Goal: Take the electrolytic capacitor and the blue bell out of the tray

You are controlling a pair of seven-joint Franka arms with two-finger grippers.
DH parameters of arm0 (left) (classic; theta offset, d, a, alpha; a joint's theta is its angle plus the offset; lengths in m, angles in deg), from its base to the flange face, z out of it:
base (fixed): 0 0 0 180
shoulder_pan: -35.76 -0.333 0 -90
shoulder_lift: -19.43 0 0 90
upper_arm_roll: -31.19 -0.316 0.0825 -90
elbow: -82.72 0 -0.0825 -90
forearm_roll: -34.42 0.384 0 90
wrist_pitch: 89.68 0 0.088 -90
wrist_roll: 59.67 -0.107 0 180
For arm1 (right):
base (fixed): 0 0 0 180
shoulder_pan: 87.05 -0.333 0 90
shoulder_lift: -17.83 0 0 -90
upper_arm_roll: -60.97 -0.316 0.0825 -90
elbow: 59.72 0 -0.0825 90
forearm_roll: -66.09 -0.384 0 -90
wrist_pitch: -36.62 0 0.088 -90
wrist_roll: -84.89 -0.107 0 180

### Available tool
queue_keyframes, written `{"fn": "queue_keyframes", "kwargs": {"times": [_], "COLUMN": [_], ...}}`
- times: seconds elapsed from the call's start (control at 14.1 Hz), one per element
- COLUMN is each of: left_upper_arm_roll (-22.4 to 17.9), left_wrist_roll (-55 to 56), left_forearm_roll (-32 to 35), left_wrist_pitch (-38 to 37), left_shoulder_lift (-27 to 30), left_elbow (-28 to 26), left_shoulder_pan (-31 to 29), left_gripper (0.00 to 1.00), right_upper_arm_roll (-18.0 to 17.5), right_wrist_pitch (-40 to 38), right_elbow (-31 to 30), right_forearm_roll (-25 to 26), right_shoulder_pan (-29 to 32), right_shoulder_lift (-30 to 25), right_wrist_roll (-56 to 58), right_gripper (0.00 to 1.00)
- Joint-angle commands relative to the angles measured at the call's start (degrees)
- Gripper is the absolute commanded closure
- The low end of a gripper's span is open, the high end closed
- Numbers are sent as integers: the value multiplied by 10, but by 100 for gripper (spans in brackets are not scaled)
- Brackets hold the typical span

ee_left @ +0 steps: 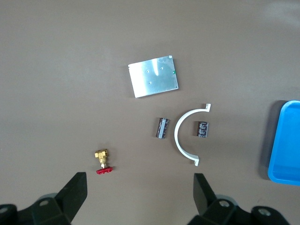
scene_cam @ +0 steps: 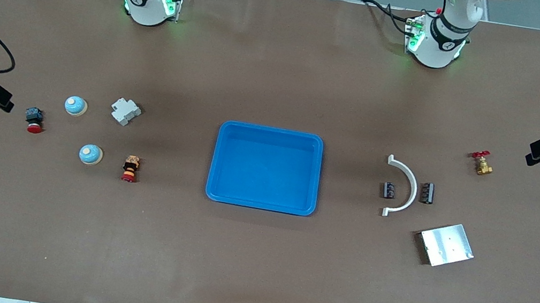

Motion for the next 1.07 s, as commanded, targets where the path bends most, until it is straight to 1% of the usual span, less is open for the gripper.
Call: {"fn": "queue_keyframes", "kwargs": {"times": [0.0, 0.21, 0.43, 0.5, 0.57, 0.71, 0.93, 1.0], "left_upper_arm_roll": [2, 5, 4, 5, 9, 44, 46, 47], "left_wrist_roll": [-3, -7, -8, -13, -13, -2, -6, -6], "left_forearm_roll": [-6, -7, -29, -28, -25, -21, -21, -21], "left_wrist_pitch": [-14, -14, -17, -17, -18, -27, -34, -34], "left_shoulder_lift": [-1, 1, 2, 3, 5, 8, 23, 33], "left_elbow": [12, 12, 16, 16, 15, 9, -2, -15], "left_shoulder_pan": [0, 1, 0, 2, 5, 3, 0, 1], "left_gripper": [0, 0, 0, 0, 0, 0, 0, 0], "right_upper_arm_roll": [-2, -1, -1, 0, 3, 6, 6, 6], "right_wrist_pitch": [-24, -34, -51, -54, -61, -80, -92, -99], "right_elbow": [9, 10, 10, 10, 11, 18, 38, 44], "right_forearm_roll": [-6, -8, -10, -20, -38, -57, -56, -56], "right_shoulder_pan": [7, 7, 8, 8, 8, 15, 18, 18], "right_shoulder_lift": [-21, -28, -37, -39, -40, -41, -43, -43], "right_wrist_roll": [18, 19, 19, 19, 19, 19, 21, 21], "right_gripper": [0, 0, 0, 0, 0, 0, 0, 0]}}
